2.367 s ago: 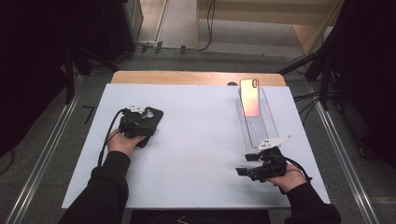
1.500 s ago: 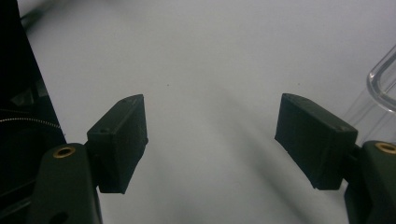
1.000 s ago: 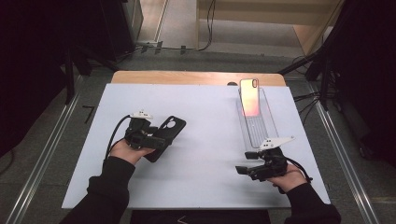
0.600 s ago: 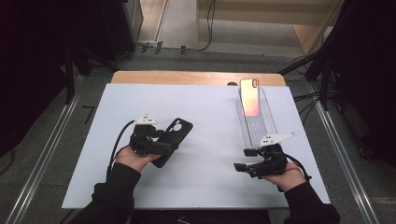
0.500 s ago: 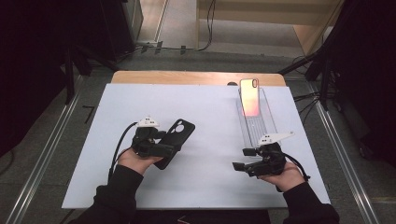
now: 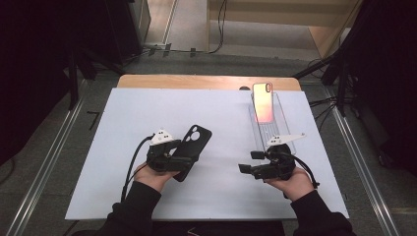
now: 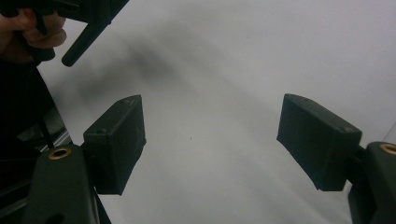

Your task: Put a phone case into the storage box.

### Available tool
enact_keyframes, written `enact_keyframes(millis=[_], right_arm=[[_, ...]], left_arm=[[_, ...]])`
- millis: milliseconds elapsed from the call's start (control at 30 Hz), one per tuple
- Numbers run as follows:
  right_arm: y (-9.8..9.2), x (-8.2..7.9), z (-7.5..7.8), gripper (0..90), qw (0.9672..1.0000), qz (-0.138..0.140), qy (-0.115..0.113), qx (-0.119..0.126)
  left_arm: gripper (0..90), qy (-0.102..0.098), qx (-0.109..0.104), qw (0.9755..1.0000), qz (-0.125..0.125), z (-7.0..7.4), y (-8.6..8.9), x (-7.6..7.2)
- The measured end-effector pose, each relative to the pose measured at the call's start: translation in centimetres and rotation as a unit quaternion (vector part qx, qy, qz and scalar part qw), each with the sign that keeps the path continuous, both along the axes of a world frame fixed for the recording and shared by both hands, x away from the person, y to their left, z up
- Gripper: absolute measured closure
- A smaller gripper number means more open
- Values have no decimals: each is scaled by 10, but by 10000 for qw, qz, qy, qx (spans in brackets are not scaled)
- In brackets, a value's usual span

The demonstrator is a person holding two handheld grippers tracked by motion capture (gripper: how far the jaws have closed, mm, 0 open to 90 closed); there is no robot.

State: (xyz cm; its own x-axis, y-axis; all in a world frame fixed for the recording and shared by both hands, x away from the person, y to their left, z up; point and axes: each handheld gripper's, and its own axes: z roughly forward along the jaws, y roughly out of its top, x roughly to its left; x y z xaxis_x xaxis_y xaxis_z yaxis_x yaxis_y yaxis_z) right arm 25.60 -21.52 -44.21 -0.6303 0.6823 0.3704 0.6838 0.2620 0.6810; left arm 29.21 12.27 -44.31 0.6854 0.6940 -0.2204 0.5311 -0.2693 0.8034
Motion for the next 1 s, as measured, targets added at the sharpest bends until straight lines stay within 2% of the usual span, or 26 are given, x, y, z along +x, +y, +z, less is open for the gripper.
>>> enact_keyframes(millis=[167,333,433,667,900,1000], right_arm=[[6,4,6,218,9998,-63,147,140],[12,9,12,218,9996,-126,147,200],[15,14,16,218,9992,-177,186,311],[29,21,28,218,9989,-215,137,392],[41,32,30,217,9986,-354,204,335],[45,36,32,217,9983,-354,209,402]], left_arm=[[151,-49,-63,9999,105,-6,-3,1],[151,-197,-18,9997,150,-10,-7,1],[151,-355,-73,9991,204,-13,-11,0],[150,-522,-149,9983,213,-21,-19,-1],[150,-683,-354,9967,274,-27,-25,-3],[150,-714,-452,9960,299,-29,-26,-4]])
